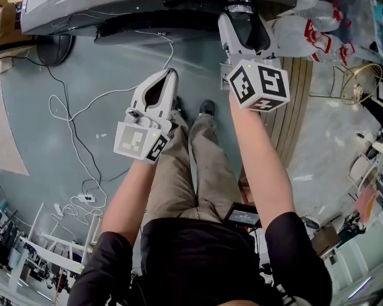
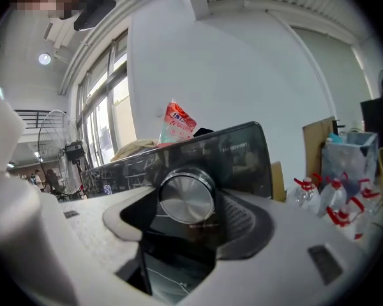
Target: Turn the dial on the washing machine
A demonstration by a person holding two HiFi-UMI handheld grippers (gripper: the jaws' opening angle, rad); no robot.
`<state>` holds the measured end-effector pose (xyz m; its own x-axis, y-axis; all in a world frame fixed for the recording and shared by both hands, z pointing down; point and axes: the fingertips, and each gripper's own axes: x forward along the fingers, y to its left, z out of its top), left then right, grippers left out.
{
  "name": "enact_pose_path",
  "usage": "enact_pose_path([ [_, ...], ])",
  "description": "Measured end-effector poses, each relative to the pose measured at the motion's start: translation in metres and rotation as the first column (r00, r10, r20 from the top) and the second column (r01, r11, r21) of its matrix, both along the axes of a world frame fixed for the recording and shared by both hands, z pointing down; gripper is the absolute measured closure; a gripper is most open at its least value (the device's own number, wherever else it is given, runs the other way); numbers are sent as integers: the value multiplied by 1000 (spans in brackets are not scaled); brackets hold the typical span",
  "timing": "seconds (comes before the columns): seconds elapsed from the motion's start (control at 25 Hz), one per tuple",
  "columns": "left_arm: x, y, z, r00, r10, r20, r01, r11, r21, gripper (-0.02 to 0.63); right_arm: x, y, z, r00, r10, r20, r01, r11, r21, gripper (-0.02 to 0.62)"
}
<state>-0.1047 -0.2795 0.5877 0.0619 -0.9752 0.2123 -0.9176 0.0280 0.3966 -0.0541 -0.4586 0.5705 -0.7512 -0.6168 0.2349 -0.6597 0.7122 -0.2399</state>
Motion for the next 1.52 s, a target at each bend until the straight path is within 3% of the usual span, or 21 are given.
enact_pose_path([
  [0.36,10,-6,2,1000,22,-5,-22,1000,1,612,2,-5,-2,981,75,177,-43,983,-179,314],
  [0.68,8,-5,1,1000,26,-12,-26,1000,4,612,1,-4,5,934,208,290,-80,914,-397,314],
  [0.96,5,-5,1,999,26,-20,-26,1000,1,612,0,-3,3,936,201,290,-80,922,-379,316],
  [1.2,9,-9,6,999,34,-26,-34,999,-5,612,0,-6,3,980,129,151,-95,971,-219,318],
  [1.36,18,-9,8,999,39,-30,-40,999,-4,612,2,-6,5,993,106,59,-97,985,-140,318],
  [1.52,19,-10,9,999,39,-38,-39,999,-2,612,1,-8,6,994,107,27,-103,987,-120,318],
])
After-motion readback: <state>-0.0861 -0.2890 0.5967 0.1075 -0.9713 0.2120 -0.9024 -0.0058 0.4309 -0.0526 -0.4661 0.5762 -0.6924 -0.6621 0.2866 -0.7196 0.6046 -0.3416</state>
